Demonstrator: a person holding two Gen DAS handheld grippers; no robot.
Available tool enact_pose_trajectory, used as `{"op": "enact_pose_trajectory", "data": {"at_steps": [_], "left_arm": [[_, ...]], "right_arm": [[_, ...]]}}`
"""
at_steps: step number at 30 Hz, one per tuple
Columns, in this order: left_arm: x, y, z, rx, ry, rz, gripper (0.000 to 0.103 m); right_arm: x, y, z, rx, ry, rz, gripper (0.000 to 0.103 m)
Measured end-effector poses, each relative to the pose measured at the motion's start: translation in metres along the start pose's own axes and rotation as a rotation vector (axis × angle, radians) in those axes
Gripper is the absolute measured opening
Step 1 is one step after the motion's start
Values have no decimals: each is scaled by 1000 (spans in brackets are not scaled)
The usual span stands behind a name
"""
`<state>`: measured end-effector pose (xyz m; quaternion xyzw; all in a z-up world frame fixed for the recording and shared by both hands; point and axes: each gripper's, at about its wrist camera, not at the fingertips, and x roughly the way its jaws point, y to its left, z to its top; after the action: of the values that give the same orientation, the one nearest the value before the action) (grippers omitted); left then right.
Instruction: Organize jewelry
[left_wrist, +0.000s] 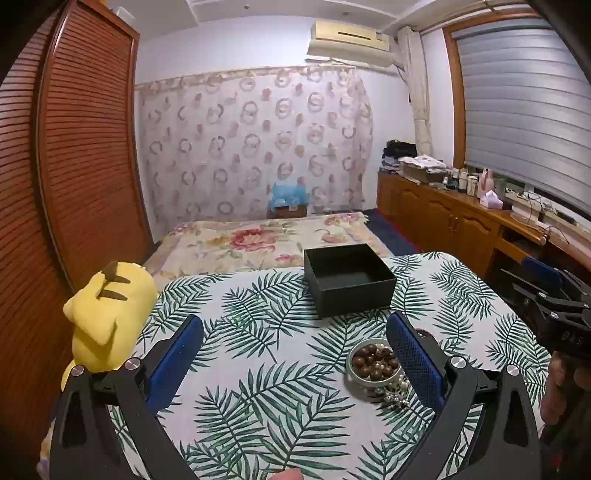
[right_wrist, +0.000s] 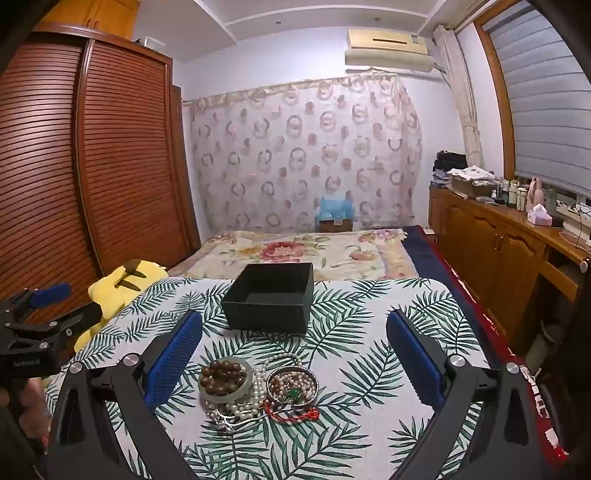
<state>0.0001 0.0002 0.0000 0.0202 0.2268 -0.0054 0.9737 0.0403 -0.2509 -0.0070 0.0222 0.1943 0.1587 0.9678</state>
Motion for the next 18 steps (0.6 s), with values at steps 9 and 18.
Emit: {"op": "enact_pose_trajectory", "data": {"at_steps": [9,18], "left_arm": [[-1,1,1,-3,-2,3,96],[0,0,0,1,2,-1,96]], "right_arm": [[0,1,0,-6,-3,-1,100],[1,2,-1,-7,-3,-2,100]]}}
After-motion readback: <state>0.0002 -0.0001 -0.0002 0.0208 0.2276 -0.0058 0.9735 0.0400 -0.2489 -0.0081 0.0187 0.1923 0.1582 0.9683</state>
